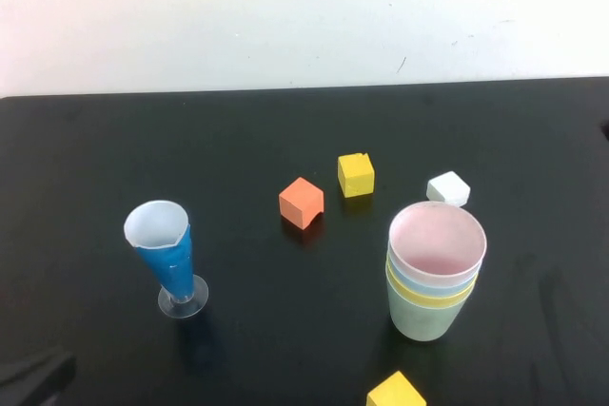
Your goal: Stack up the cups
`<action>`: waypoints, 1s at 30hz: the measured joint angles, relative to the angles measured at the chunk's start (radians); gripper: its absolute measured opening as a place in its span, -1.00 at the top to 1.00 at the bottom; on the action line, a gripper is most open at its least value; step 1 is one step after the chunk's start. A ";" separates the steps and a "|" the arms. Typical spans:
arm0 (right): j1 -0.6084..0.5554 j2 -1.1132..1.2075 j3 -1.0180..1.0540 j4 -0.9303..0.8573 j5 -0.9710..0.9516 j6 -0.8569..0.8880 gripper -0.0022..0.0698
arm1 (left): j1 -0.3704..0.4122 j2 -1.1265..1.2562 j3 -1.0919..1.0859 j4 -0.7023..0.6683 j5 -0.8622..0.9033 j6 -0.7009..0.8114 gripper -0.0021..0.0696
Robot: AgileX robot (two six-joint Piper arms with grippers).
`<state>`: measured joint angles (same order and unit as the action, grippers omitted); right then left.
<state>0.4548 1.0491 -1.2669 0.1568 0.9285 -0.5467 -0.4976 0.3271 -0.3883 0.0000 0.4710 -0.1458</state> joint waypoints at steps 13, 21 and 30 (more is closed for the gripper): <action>0.000 -0.533 0.670 0.200 -0.475 -0.224 0.83 | 0.000 -0.082 0.162 0.148 -0.233 -0.021 0.95; 0.000 -0.607 0.798 0.213 -0.574 -0.230 0.90 | 0.000 -0.082 0.227 0.142 -0.221 -0.027 0.95; 0.000 -0.607 0.885 0.215 -0.577 -0.233 0.90 | 0.000 -0.082 0.240 0.140 -0.117 -0.031 0.95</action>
<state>0.4548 0.4425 -0.3814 0.3719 0.3519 -0.7792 -0.4976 0.2447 -0.1486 0.1401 0.3545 -0.1767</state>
